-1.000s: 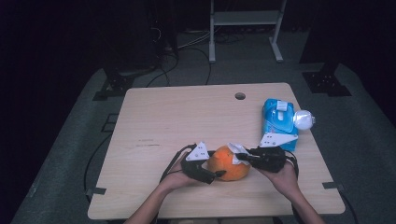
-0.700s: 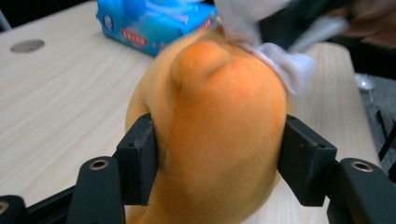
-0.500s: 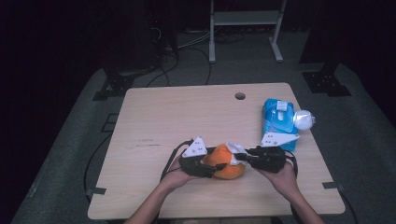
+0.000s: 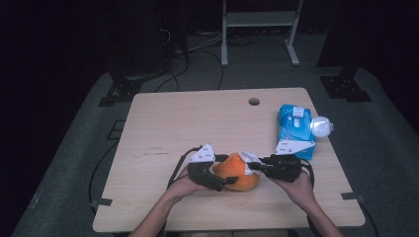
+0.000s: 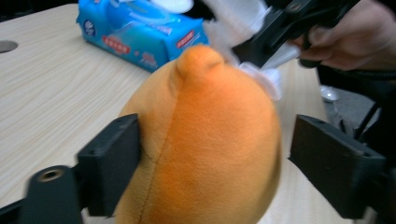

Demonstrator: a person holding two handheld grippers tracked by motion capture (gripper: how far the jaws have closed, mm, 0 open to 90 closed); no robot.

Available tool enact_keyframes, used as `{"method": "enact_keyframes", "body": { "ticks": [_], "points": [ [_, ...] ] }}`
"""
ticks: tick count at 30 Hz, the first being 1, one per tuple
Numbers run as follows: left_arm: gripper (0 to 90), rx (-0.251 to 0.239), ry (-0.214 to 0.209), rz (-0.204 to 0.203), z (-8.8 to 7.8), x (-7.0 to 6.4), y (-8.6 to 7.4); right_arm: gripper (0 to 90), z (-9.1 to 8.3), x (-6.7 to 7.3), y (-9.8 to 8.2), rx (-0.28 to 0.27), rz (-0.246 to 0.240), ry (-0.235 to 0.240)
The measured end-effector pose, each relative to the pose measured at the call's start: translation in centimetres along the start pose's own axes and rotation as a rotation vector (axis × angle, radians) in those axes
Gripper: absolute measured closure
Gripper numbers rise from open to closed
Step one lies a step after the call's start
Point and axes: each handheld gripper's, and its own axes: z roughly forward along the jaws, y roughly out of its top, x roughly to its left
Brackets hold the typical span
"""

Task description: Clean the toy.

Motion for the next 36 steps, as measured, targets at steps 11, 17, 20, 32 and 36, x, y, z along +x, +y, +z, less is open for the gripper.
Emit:
{"method": "enact_keyframes", "body": {
  "ticks": [11, 17, 20, 32, 36],
  "points": [
    [34.8, -0.018, 0.056, -0.062, -0.8, 0.7, 0.2, 80.7, 0.5, 1.6, 0.4, 0.010, -0.060, 0.047],
    [36.5, -0.007, 0.043, -0.015, -1.1, -0.2, 1.0, 80.7, 0.3, 1.5, 0.8, -0.024, -0.066, 0.013],
    [36.5, 0.013, 0.054, 0.026, -0.9, -1.3, 1.6, 80.6, -0.3, 1.1, 0.8, -0.037, -0.050, -0.005],
    [26.4, -0.022, 0.108, -0.005, 0.4, -1.4, 1.2, 80.5, 0.1, 1.5, 0.8, -0.032, -0.044, 0.034],
    [22.1, -0.003, 0.076, 0.051, 0.0, -1.6, 1.4, 80.6, 0.2, 1.4, 0.9, -0.013, -0.064, 0.007]
  ]
}}
